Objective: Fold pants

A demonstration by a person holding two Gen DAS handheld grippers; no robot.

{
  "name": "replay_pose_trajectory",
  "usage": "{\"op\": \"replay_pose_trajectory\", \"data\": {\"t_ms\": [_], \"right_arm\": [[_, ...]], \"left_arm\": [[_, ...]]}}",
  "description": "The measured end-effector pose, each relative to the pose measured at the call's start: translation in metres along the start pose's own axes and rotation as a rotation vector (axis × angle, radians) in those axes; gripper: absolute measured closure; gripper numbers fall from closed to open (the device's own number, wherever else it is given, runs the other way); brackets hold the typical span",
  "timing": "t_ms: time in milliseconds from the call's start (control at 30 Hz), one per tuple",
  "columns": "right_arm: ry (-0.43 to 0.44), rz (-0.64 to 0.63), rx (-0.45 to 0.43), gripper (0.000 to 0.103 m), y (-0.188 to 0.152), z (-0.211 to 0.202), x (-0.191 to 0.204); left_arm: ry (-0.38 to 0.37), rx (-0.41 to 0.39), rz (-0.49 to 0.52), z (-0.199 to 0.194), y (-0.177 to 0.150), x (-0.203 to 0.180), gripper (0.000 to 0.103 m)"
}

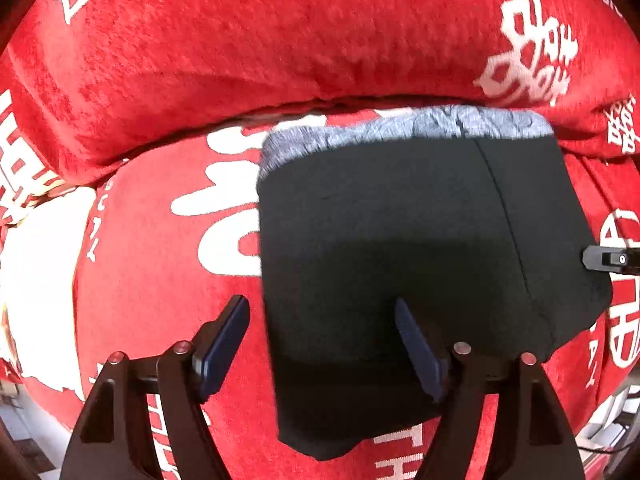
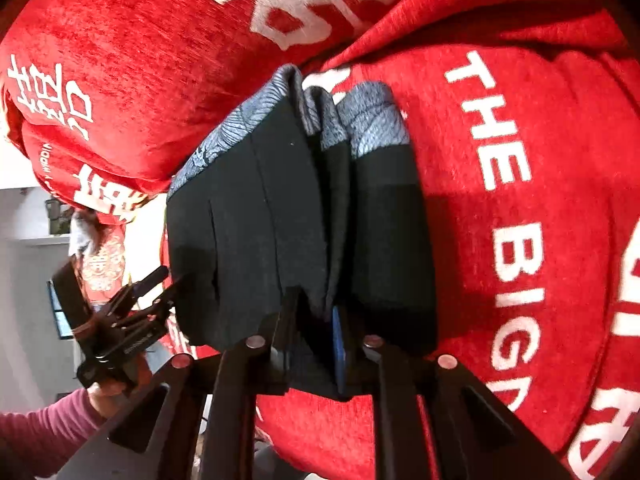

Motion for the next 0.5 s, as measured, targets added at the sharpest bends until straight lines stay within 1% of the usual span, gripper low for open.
{"op": "replay_pose_trajectory", "data": {"t_ms": [33, 100, 133, 200, 267, 300, 367, 433, 500], "right_arm": [[-0.026, -0.007, -0.012, 0.08, 0.002, -0.002, 0.002], [-0.079, -0.04, -0.061, 0.079, 0.01, -0.011, 0.008], [-0.091, -0.052, -0.083, 0.079, 0.013, -0.017, 0.008], [-0.114, -0.067, -0.137, 0.079, 0.027, -0.025, 0.018], [-0.121, -0.069, -0.162, 0.079, 0.039, -0.03, 0.025], [-0.112, -0.067, -0.166, 0.079, 0.044, -0.028, 0.032], [-0.104, -0.07, -0.157, 0.079, 0.049, -0.021, 0.04], [-0.128, -0.09, -0.146, 0.079, 0.054, -0.008, 0.05], [-0.151, -0.105, -0.127, 0.079, 0.057, -0.002, 0.049]], "left_arm": [[0.004, -0.015, -0.01, -0.004, 0.004, 0.005, 0.027], [0.002, -0.032, -0.035, -0.008, 0.015, 0.015, 0.027], [0.0, -0.033, -0.049, -0.007, 0.019, 0.02, 0.027], [0.007, -0.006, -0.07, 0.001, 0.022, 0.03, 0.027], [0.003, 0.047, -0.075, 0.015, 0.018, 0.032, 0.027], [-0.004, 0.057, -0.082, 0.019, 0.015, 0.031, 0.027], [-0.01, 0.05, -0.089, 0.019, 0.011, 0.03, 0.027], [-0.002, 0.044, -0.082, 0.016, 0.01, 0.028, 0.027], [0.003, 0.031, -0.086, 0.011, 0.015, 0.03, 0.027]]}}
Point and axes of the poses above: each gripper's, at about its wrist camera, not at the fingertips, and z roughly the way its jaws point, x to its left, y to its top, the point moved 9 cm from there along z, roughly the way its jaws point, and after that the axes turned 8 degrees about z, right-handed, at the moved point
